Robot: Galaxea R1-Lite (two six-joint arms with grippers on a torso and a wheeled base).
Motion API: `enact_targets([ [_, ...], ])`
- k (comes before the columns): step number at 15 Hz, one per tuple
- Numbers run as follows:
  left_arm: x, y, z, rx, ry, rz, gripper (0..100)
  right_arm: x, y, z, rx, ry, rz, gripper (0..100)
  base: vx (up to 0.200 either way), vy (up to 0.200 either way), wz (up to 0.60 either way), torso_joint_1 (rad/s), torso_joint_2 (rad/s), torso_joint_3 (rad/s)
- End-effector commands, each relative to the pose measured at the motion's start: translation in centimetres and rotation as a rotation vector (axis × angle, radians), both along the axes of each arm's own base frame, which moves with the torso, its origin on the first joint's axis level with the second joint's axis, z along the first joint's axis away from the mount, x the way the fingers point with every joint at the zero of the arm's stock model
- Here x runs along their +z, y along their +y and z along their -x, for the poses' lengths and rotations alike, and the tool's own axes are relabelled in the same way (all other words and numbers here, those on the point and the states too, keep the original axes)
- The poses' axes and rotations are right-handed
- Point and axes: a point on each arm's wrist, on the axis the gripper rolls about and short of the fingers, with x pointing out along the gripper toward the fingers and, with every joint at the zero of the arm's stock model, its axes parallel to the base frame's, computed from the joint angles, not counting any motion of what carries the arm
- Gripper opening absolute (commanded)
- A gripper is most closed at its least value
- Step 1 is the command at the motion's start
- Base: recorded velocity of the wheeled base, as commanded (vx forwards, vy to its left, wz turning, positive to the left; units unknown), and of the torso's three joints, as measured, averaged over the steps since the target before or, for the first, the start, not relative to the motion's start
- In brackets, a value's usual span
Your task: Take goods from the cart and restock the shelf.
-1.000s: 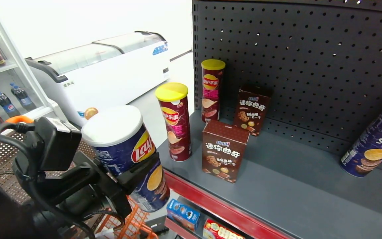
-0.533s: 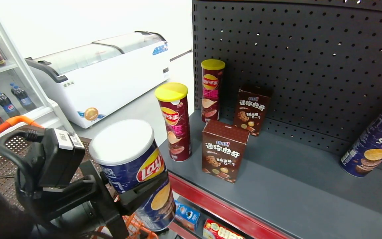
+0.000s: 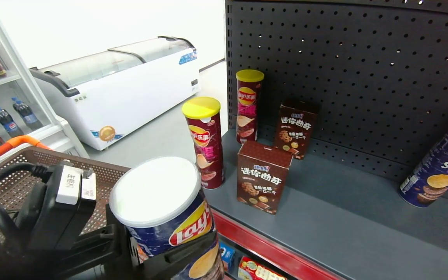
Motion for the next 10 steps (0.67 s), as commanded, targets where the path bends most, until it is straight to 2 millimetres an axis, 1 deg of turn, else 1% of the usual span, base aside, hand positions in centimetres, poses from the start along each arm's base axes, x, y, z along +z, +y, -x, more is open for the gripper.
enact_targets([
  [1, 0.00, -0.09, 0.14, -0.026, 0.000, 0.001, 0, 0.00, 0.00, 0.00, 0.000, 0.000, 0.000, 100, 0.000, 0.000, 0.00, 0.000, 0.00, 0.000],
  [5, -0.04, -0.16, 0.28, -0.073, 0.001, 0.000, 0, 0.00, 0.00, 0.00, 0.000, 0.000, 0.000, 100, 0.000, 0.000, 0.00, 0.000, 0.00, 0.000],
  [7, -0.08, -0.19, 0.39, -0.128, 0.003, -0.001, 0, 0.00, 0.00, 0.00, 0.002, 0.000, 0.000, 100, 0.000, 0.000, 0.00, 0.000, 0.00, 0.000],
  [10, -0.22, -0.14, 0.30, -0.130, 0.007, -0.005, 0, 0.00, 0.00, 0.00, 0.002, 0.000, 0.000, 100, 0.000, 0.000, 0.00, 0.000, 0.00, 0.000],
])
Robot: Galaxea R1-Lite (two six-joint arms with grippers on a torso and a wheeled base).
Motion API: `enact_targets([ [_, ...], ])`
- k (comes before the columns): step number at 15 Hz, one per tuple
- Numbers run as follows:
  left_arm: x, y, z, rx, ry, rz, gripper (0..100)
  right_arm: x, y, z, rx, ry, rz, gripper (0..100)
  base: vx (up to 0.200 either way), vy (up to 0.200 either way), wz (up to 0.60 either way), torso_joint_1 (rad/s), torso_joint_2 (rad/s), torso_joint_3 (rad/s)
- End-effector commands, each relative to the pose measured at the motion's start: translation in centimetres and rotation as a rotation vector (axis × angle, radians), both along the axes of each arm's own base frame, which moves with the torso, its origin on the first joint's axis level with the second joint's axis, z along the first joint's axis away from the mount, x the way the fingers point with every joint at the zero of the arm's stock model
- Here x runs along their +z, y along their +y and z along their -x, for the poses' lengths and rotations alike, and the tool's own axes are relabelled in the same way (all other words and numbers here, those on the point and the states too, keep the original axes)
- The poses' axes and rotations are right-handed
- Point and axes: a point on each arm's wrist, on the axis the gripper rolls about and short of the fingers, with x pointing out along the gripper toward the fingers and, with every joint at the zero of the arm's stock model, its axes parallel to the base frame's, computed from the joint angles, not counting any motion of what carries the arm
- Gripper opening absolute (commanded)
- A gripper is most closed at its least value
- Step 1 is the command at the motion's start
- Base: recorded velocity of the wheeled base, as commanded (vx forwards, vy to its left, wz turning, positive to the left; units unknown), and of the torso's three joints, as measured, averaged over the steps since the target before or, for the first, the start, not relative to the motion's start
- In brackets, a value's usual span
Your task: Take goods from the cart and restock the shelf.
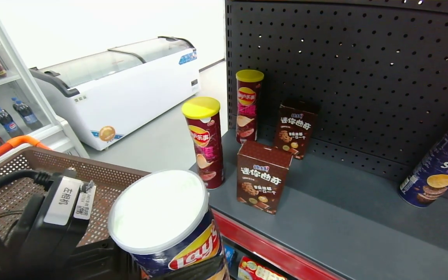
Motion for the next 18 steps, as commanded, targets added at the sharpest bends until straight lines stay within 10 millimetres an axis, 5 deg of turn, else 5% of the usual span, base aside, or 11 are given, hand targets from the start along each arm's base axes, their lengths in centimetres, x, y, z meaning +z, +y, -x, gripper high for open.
enact_targets([
  [1, -0.07, -0.03, -0.06, 0.000, 0.003, -0.002, 0, 0.00, 0.00, 0.00, 0.001, 0.000, 0.001, 100, 0.000, 0.000, 0.00, 0.000, 0.00, 0.000],
  [13, -0.19, 0.02, -0.14, 0.008, 0.009, -0.005, 0, 0.01, 0.02, -0.02, 0.007, 0.002, 0.002, 100, 0.000, 0.000, -0.60, 0.003, 0.00, 0.002],
  [18, -0.18, 0.17, -0.20, 0.019, 0.008, -0.003, 0, 0.01, 0.02, -0.02, 0.007, 0.002, 0.002, 100, 0.000, 0.000, 0.00, 0.000, 0.00, 0.000],
])
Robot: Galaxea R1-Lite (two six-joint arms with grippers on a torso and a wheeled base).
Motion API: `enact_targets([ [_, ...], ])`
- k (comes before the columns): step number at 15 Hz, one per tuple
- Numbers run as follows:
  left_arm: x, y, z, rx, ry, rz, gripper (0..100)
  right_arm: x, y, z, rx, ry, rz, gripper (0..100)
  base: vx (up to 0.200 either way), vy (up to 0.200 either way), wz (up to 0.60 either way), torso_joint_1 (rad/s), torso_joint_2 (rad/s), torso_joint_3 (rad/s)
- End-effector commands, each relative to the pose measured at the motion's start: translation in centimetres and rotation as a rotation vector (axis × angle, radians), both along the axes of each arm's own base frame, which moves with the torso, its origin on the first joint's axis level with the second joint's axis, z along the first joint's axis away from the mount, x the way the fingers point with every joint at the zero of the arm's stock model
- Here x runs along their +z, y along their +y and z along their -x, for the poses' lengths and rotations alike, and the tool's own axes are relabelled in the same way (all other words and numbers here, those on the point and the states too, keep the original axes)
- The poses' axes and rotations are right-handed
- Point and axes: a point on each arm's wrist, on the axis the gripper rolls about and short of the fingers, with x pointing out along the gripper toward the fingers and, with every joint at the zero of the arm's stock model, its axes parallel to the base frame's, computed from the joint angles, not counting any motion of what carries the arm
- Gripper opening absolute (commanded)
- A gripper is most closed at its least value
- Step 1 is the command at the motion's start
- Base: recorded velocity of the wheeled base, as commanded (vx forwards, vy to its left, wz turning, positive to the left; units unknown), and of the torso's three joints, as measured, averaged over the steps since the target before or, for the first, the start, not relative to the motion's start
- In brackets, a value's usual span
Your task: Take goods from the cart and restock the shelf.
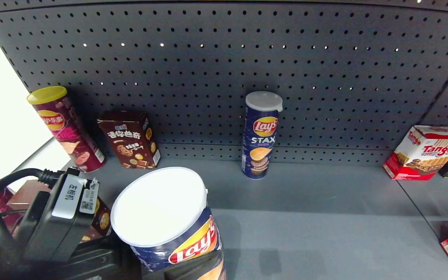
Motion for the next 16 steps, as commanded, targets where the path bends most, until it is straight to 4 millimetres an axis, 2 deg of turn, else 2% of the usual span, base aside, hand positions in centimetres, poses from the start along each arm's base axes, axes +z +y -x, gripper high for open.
enact_targets([
  [1, 0.0, 0.1, 0.0, 0.005, 0.001, 0.000, 0, 0.0, 0.0, 0.0, 0.001, 0.001, 0.001, 100, 0.000, 0.000, 0.00, 0.000, 0.00, 0.000],
  [5, -0.2, 0.3, 0.1, 0.008, 0.003, -0.002, 0, 0.0, 0.0, 0.0, 0.001, 0.001, -0.001, 100, 0.000, 0.000, 0.00, 0.000, 0.00, 0.000],
  [6, -0.4, 0.9, 0.8, 0.008, 0.005, -0.003, 0, 0.0, 0.0, 0.0, 0.007, 0.002, 0.001, 100, 0.000, 0.000, 0.00, 0.000, 0.00, 0.000],
  [12, -1.0, 1.7, 0.7, 0.043, 0.012, -0.018, 0, 0.1, 0.0, -0.3, 0.017, 0.034, -0.013, 100, 0.000, 0.000, 0.00, 0.000, 0.00, 0.000],
  [13, -0.6, 1.6, 0.5, 0.056, 0.003, -0.005, 0, 7.0, 0.0, 0.2, 0.071, -0.077, -0.002, 100, 0.000, 0.000, 0.00, 0.000, 0.00, 0.000],
  [14, -0.1, 1.4, 0.3, 0.057, -0.004, 0.007, 0, 10.4, 0.1, -1.1, 0.094, -0.033, -0.006, 100, 0.000, 0.000, 0.00, 0.000, 0.00, 0.000],
  [16, -0.1, 1.0, -0.1, 0.047, 0.004, 0.004, 0, 11.4, 0.4, -1.1, 0.254, -0.042, 0.076, 100, 0.000, 0.000, 0.00, 0.000, 0.00, 0.000],
])
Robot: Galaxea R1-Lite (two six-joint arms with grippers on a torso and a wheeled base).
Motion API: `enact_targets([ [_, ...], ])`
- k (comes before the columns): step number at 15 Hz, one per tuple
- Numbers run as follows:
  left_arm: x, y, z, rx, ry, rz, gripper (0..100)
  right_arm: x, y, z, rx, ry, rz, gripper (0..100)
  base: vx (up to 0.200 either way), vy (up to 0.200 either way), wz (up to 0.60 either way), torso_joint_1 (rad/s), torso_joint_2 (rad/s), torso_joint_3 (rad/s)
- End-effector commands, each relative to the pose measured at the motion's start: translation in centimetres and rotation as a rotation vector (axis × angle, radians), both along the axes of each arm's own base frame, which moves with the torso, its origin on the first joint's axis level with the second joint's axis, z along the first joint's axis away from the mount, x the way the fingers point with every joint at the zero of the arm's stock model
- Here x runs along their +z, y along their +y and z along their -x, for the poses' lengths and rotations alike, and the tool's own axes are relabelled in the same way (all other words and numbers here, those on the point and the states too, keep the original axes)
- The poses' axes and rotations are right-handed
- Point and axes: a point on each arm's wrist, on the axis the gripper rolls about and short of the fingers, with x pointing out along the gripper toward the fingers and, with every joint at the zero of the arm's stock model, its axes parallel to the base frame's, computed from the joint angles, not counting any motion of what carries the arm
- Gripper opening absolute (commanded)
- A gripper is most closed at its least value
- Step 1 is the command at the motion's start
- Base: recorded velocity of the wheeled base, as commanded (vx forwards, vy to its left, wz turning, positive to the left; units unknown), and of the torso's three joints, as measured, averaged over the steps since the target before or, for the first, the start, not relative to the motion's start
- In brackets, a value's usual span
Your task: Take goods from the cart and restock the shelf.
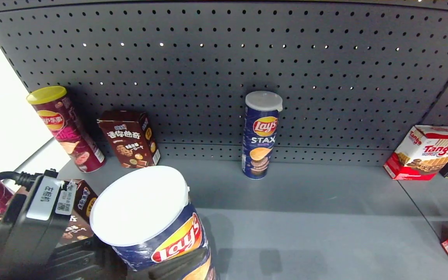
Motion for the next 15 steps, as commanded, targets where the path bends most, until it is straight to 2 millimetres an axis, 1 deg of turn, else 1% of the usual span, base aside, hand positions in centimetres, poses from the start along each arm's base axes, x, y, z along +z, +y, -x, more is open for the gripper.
enact_targets([
  [1, -0.4, -0.3, -0.3, -0.001, 0.016, -0.016, 0, 5.4, 0.3, -1.7, 0.144, 0.032, 0.058, 100, 0.000, 0.000, 0.00, 0.000, 0.00, 0.000],
  [2, -0.4, -0.3, -0.3, -0.002, 0.016, -0.014, 0, 6.2, 0.4, -3.0, 0.166, 0.072, 0.059, 100, 0.000, 0.000, 0.00, 0.000, 0.00, 0.000],
  [3, -0.4, -0.3, -0.3, -0.001, 0.015, -0.015, 0, 6.6, 0.5, -3.8, 0.207, 0.097, 0.060, 100, 0.000, 0.000, 0.00, 0.000, 0.00, 0.000],
  [4, -0.5, -0.3, -0.3, 0.001, 0.021, -0.018, 0, 7.5, 0.8, -5.4, 0.307, 0.109, 0.059, 100, 0.000, 0.000, 0.00, 0.000, 0.00, 0.000],
  [5, -0.6, -0.3, -0.4, 0.002, 0.026, -0.023, 0, 7.8, 1.1, -6.4, 0.349, 0.109, 0.060, 100, 0.000, 0.000, 0.00, 0.000, 0.00, 0.000],
  [7, -0.6, -0.4, -0.5, 0.005, 0.029, -0.024, 0, 8.4, 2.4, -10.5, 0.441, 0.128, 0.063, 100, 0.000, 0.000, 0.00, 0.000, 0.00, 0.000],
  [10, -0.6, 0.0, -0.9, 0.038, 0.030, -0.020, 0, 9.4, 4.8, -15.9, 0.526, 0.108, 0.062, 100, 0.000, 0.000, 0.00, 0.000, 0.00, 0.000],
  [11, -0.5, 0.0, -1.0, 0.042, 0.029, -0.015, 0, 9.7, 5.3, -17.5, 0.549, 0.112, 0.059, 100, 0.000, 0.000, 0.00, 0.000, 0.00, 0.000],
  [12, -0.3, 0.1, -1.1, 0.050, 0.026, -0.010, 0, 9.7, 5.7, -18.5, 0.574, 0.119, 0.059, 100, 0.000, 0.000, 0.00, 0.000, 0.00, 0.000],
  [14, 0.3, 0.3, -1.5, 0.073, 0.010, 0.004, 0, 9.3, 6.7, -21.9, 0.620, 0.134, 0.056, 100, 0.000, 0.000, 0.00, 0.000, 0.00, 0.000],
  [15, 0.3, 0.4, -1.6, 0.080, 0.008, 0.005, 0, 9.1, 6.9, -23.0, 0.617, 0.128, 0.057, 100, 0.000, 0.000, 0.00, 0.000, 0.00, 0.000],
])
